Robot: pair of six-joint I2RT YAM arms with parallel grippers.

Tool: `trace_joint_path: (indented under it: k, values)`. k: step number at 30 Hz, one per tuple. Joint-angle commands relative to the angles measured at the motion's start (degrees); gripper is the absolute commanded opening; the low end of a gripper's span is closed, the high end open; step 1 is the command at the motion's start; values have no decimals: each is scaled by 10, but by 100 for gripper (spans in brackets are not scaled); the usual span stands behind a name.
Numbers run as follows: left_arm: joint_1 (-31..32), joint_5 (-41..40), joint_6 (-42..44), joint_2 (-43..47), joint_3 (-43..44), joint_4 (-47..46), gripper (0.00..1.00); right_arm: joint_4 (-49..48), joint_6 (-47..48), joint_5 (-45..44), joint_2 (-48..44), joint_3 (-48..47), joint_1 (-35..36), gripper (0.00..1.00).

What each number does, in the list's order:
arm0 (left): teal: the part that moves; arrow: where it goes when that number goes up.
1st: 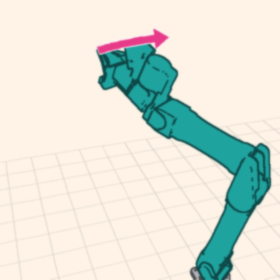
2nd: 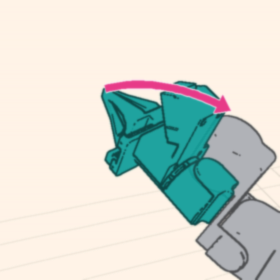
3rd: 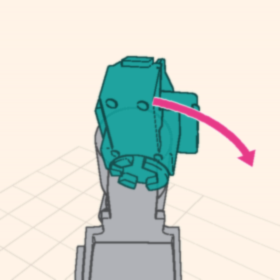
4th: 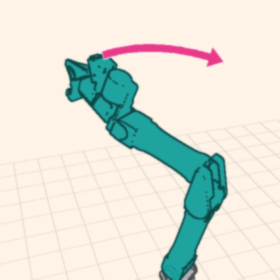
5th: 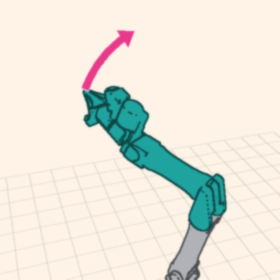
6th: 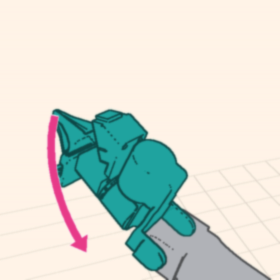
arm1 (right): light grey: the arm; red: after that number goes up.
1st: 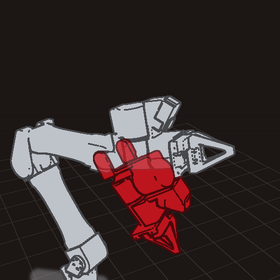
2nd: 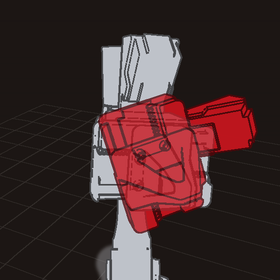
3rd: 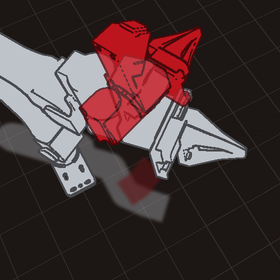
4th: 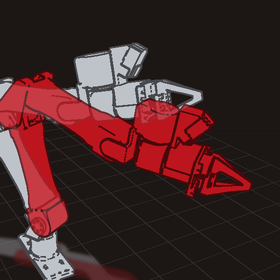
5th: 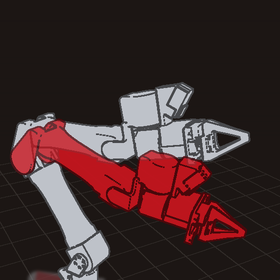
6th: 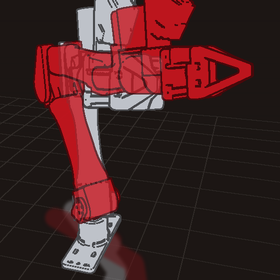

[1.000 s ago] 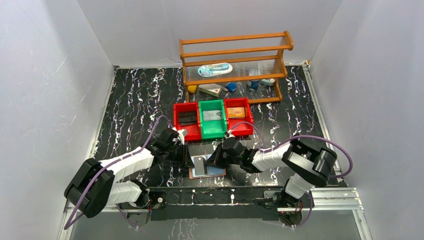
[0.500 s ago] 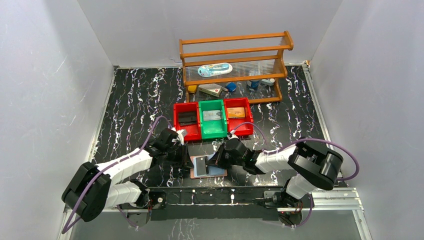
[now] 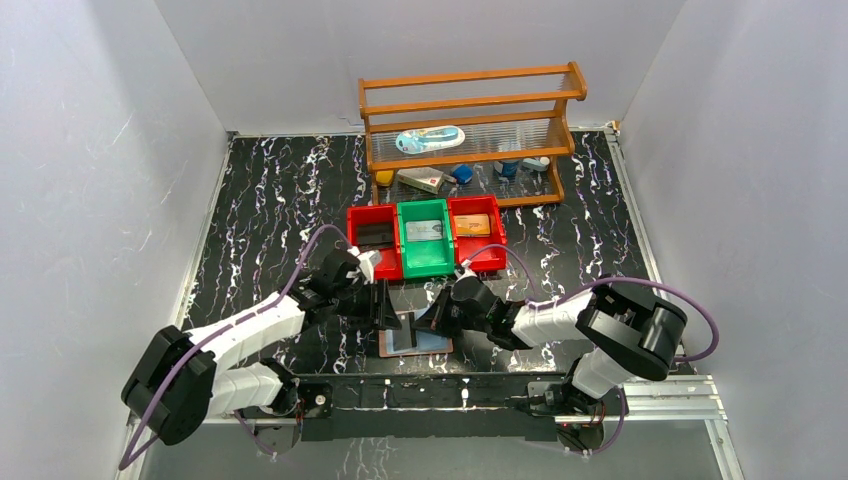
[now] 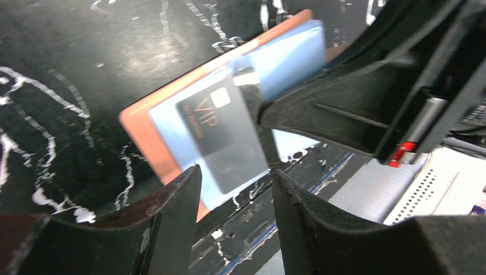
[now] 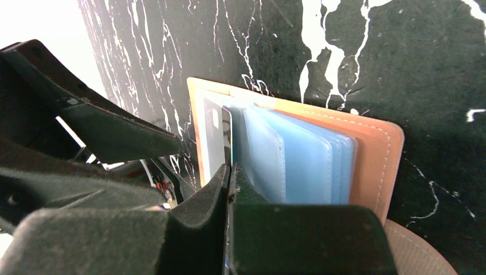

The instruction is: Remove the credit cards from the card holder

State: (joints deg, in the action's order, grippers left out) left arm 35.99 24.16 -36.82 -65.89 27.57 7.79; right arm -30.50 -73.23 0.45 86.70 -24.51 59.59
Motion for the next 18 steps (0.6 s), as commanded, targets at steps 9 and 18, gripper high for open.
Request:
trace_joint_path:
  k: [9, 18]
  values:
    - [26, 28, -23, -59, -1, -56, 44, -40, -14, 9, 20, 6, -2, 7]
    - [29, -6, -34, -79, -38, -69, 35, -47, -11, 17, 12, 12, -4, 12]
